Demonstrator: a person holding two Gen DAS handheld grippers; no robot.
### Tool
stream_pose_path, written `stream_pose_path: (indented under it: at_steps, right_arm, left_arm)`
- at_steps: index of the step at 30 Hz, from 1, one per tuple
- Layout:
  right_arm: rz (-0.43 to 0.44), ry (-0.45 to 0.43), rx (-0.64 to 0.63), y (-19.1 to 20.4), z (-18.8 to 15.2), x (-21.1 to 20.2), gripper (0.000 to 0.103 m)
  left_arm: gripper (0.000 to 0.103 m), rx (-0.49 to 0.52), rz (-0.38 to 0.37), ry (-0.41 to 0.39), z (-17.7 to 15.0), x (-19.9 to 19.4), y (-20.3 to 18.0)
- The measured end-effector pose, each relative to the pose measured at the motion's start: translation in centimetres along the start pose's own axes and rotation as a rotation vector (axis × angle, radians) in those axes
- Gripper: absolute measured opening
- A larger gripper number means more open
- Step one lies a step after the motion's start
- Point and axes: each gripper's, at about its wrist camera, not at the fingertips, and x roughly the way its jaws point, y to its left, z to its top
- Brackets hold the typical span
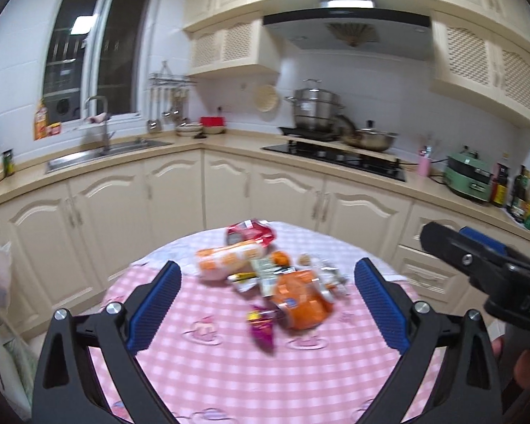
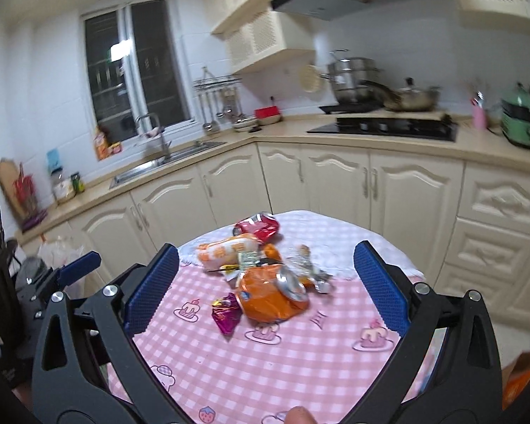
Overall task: Collect trash
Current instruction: 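Grasp the purple candy wrapper with left tool while right tool grasps orange Fanta can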
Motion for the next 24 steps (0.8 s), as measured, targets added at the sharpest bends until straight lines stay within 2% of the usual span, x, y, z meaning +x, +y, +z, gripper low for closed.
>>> stream_pose_path:
  at_steps: [3,7,15,19,21,22,23,24]
  right_arm:
    - [0.032,0.027,-0.032,0.8,-0.4,1.3,0.097]
    - [-0.02,0.094,-0.057,0.4,-1.3,3.7,0.097]
    - [-0.072,0.265,-0.032,-2.8,-4.3,8.8,0.097]
    - [-0.06,0.301,-0.023,-3.3,-5.0,9.9,0.097]
    - [-0.057,0.315,-0.025,-3.3,-5.2,10.4,0.097]
    - [-0.058,0.326,-0.028,-3.4,-5.4,10.8,0.097]
    - [-0.057,0.332,-0.028,-3.3,-5.4,11.1,0.097]
    - [-0.054,0.34,-0.028,-3.2,-5.4,11.5,0.097]
  left_arm:
    - [0.096,-0.013,0.034,0.024,-0.9,0.9,1.9]
    - [0.096,-0.013,0.055,0.102,-2.8,4.0,3.5]
    - [0.096,0.053,0.012,0.277,-6.9,11.7,1.5]
    - [0.096,0.067,0.012,0.34,-7.8,15.1,1.2]
    - [0.096,0.041,-0.019,0.373,-7.7,16.4,1.5]
    - [0.094,0.017,-0.045,0.38,-7.6,16.9,1.8]
    - [0.086,0.006,-0.062,0.379,-7.5,17.1,2.0]
    - [0.059,0.002,-0.087,0.385,-7.5,17.4,2.2]
